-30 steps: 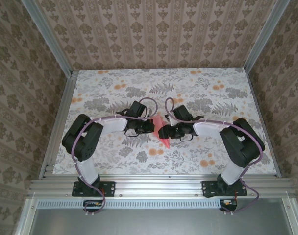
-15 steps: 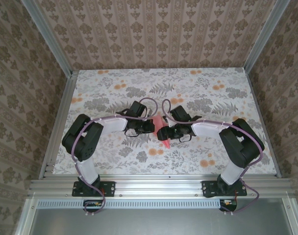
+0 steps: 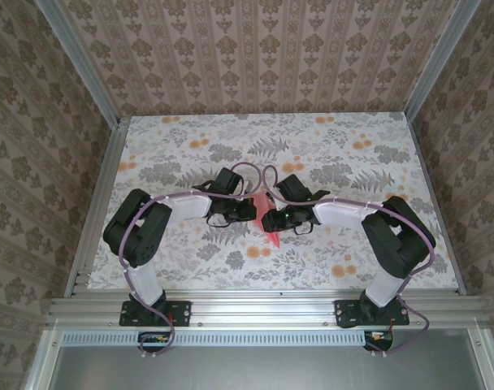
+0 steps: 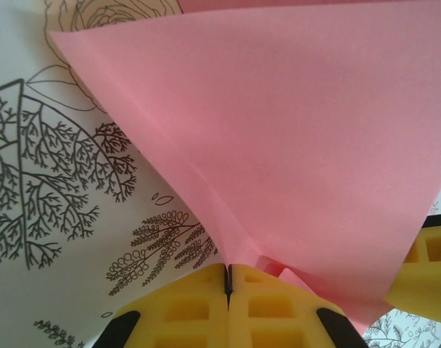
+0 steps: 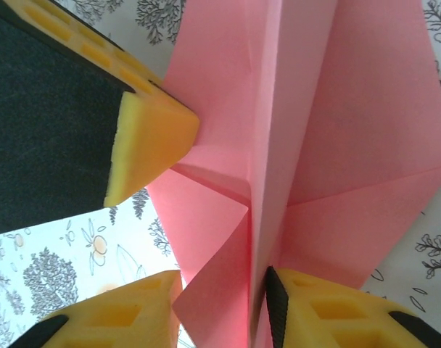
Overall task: Fold a paper plane with a square sheet of paper (pick it up from the middle)
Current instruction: Move a paper plane to the center of the table.
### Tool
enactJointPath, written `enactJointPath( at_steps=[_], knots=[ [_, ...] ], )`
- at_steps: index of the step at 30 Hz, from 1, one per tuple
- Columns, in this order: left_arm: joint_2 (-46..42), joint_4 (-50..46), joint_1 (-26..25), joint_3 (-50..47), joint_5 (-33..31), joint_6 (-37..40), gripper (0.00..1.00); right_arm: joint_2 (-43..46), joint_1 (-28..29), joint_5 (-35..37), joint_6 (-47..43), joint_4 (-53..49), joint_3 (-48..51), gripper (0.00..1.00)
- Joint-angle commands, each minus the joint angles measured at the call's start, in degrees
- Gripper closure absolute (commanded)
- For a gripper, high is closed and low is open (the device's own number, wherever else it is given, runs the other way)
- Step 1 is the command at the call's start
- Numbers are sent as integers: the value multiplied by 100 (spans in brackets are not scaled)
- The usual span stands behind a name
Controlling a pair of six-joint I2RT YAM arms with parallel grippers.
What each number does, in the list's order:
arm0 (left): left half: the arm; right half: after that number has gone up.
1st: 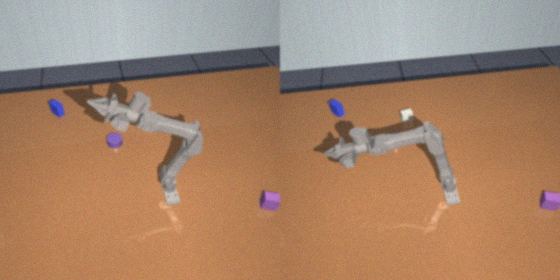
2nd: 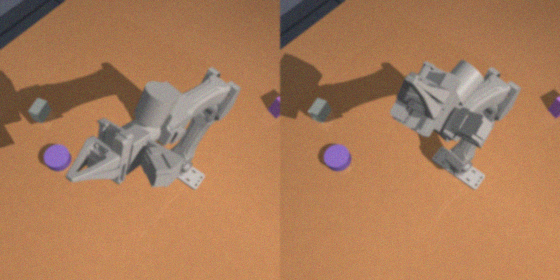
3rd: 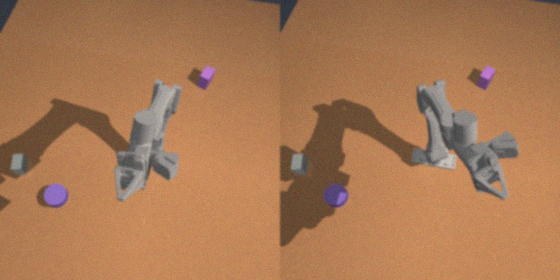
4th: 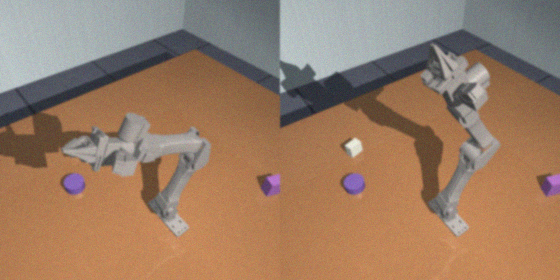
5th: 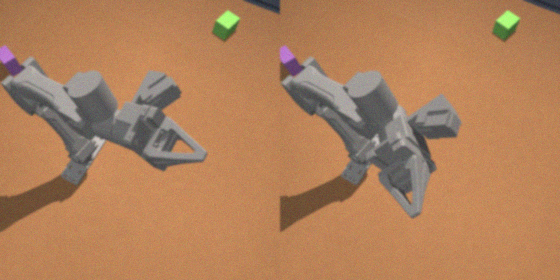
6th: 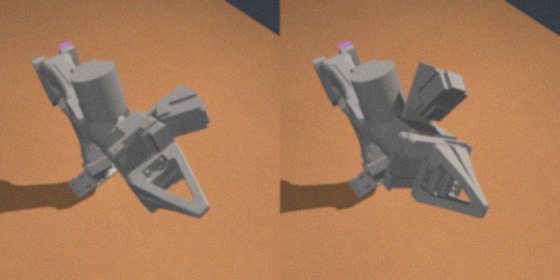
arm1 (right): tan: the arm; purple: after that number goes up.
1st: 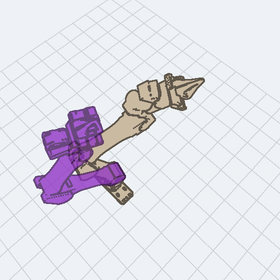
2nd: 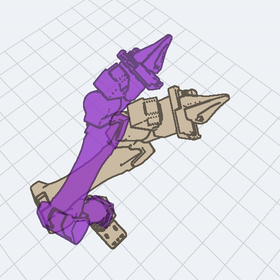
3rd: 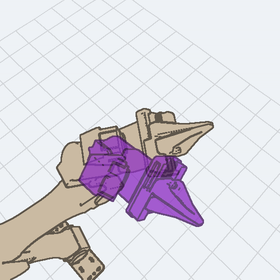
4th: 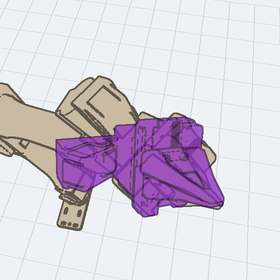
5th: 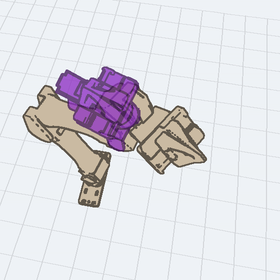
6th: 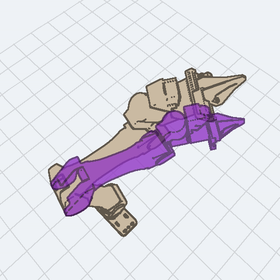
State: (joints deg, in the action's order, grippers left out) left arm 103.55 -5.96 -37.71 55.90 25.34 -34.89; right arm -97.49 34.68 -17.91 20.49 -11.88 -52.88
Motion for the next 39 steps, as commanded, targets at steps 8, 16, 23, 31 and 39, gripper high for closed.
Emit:
enactJointPath(
  at_steps=[8, 16, 23, 31, 39],
  knots=[
    [121, -28, 36, 112, 129, -48, 100, -156, 92, 548, -90, -456, -272, 64],
    [131, -22, 36, 132, 144, -53, 100, -302, 230, 881, -96, -726, -422, 69],
    [122, 1, 38, 114, 151, -81, 100, -361, 294, 1018, -63, -796, -501, 77],
    [-396, 112, -33, 66, 75, -311, 86, -8, 338, 1725, 103, -1305, -644, 91],
    [-1520, -338, -105, -55, -960, -381, 62, 422, 58, 2993, 222, -2187, -1007, 92]
  ],
)
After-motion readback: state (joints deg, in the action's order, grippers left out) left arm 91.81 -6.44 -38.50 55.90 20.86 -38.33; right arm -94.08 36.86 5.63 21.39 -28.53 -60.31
